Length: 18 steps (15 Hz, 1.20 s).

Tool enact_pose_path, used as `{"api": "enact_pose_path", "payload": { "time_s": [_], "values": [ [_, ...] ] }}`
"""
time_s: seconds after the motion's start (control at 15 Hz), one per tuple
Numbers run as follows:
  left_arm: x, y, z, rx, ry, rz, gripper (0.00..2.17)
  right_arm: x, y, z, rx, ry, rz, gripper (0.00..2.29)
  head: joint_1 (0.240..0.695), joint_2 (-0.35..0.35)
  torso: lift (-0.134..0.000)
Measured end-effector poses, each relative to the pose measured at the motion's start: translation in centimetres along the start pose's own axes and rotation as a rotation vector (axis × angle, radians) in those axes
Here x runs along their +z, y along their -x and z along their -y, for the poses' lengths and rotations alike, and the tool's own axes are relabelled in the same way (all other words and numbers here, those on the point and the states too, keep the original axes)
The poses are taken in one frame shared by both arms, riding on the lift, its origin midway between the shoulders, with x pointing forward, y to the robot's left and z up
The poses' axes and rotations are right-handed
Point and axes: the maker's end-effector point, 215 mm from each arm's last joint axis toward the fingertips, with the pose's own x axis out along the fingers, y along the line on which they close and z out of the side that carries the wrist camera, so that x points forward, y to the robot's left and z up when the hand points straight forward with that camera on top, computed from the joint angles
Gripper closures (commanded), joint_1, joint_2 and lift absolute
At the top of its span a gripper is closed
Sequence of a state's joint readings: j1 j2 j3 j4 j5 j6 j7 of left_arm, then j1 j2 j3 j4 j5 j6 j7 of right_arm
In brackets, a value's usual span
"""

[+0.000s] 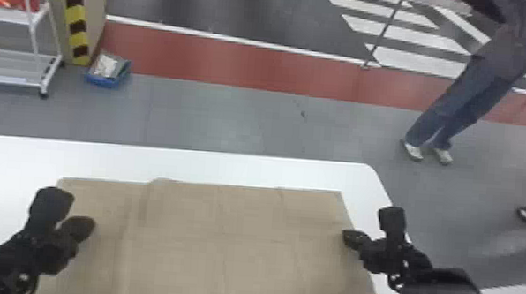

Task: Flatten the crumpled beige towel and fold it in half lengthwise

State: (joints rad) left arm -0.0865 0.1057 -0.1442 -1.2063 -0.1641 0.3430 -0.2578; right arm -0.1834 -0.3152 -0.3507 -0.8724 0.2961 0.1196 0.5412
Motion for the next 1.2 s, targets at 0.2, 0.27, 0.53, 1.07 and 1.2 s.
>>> {"api": "enact_pose_path", "payload": {
  "time_s": [0.2, 0.27, 0.53, 1.07, 1.2],
  "values": [
    [0.8, -0.3, 0.2, 0.004, -0.006, 0.009, 1.80, 0.7, 0.1, 1.8, -0.026, -0.014, 0.001, 2.02, 0.695, -0.327, 0.000],
    [0.9, -0.4, 0.0, 0.007, -0.007, 0.010, 1.79, 1.1, 0.1, 2.6, -0.040, -0.018, 0.002, 2.02, 0.695, -0.330, 0.000],
    [1.7, -0.5, -0.6, 0.020, -0.007, 0.035, 1.79, 2.1, -0.2, 3.8, -0.061, -0.039, -0.006, 2.02, 0.695, -0.331, 0.000],
    [1.9, 1.7, -1.8, 0.005, 0.037, 0.082, 1.80, 2.5, 0.3, 2.0, -0.015, -0.092, 0.017, 2.02, 0.695, -0.302, 0.000],
    [1.5, 2.2, -1.4, 0.000, 0.041, 0.065, 1.80, 2.4, 1.1, 2.5, -0.022, -0.101, 0.018, 2.02, 0.695, -0.311, 0.000]
  ]
}}
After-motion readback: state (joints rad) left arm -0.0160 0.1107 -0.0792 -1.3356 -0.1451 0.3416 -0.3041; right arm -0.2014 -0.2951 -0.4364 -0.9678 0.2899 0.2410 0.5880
